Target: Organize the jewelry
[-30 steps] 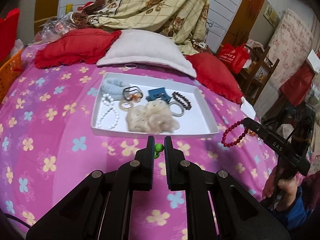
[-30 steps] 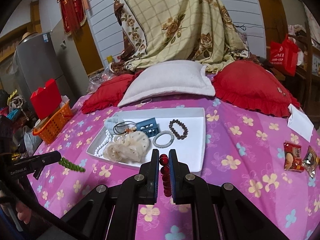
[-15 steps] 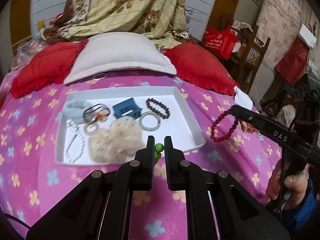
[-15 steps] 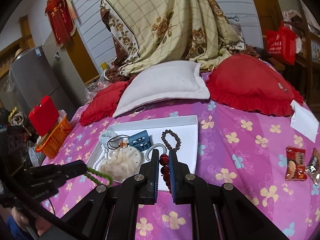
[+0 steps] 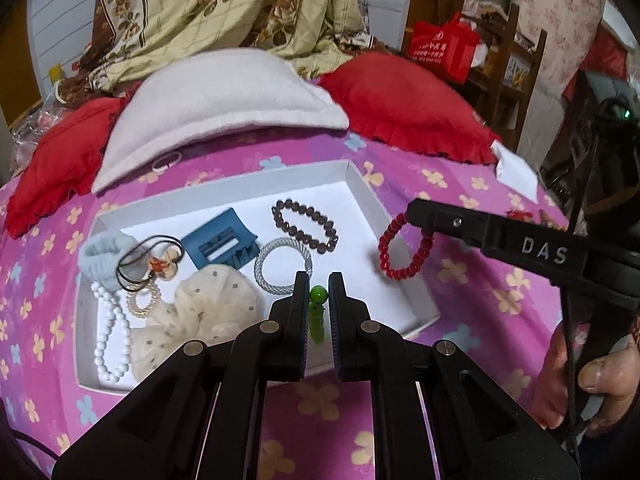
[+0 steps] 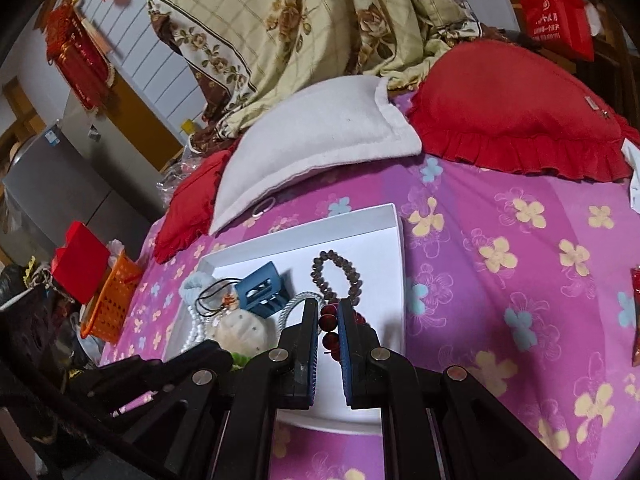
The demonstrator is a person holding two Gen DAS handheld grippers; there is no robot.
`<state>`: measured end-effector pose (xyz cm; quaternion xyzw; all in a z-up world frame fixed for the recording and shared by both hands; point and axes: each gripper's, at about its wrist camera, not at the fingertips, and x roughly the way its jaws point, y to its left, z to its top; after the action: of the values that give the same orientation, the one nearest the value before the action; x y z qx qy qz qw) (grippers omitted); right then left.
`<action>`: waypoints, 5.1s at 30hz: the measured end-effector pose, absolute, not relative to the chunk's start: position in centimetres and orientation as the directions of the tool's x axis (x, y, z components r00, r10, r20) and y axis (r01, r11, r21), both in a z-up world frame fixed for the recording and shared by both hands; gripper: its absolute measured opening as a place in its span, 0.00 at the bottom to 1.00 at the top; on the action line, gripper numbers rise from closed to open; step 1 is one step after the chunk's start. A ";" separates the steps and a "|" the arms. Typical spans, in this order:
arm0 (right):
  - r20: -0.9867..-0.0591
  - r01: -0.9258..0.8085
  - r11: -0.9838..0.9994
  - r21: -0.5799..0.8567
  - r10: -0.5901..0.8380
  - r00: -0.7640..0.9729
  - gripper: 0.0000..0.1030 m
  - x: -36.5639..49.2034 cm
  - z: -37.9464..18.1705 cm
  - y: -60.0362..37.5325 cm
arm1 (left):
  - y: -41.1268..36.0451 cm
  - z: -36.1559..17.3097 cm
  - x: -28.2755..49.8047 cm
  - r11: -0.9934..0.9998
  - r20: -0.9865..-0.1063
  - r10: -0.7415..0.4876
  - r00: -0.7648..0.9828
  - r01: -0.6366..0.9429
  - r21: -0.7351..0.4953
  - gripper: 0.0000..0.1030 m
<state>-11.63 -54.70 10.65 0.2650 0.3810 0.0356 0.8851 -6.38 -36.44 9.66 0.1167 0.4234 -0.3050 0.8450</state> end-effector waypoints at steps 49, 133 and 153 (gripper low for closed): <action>-0.809 0.066 0.972 0.228 0.151 0.569 0.39 -9.3 5.7 -38.1 | -15.3 11.4 -15.9 0.964 -0.719 -0.235 0.655 0.251 -0.086 0.45; -0.675 0.195 0.979 0.064 -0.102 0.731 0.75 -30.7 13.3 -37.6 | -14.2 11.1 -25.1 0.992 -0.712 -0.054 0.700 0.120 0.043 0.99; -0.723 0.212 0.977 0.022 -0.131 0.679 0.76 -29.6 11.2 -37.6 | -14.9 9.4 -24.1 0.988 -0.750 -0.057 0.659 0.147 0.055 0.99</action>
<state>-29.58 -37.59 11.20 0.0520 0.3896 -0.0938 0.9147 -24.09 -14.89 9.43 0.0553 0.4089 -0.0561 0.9092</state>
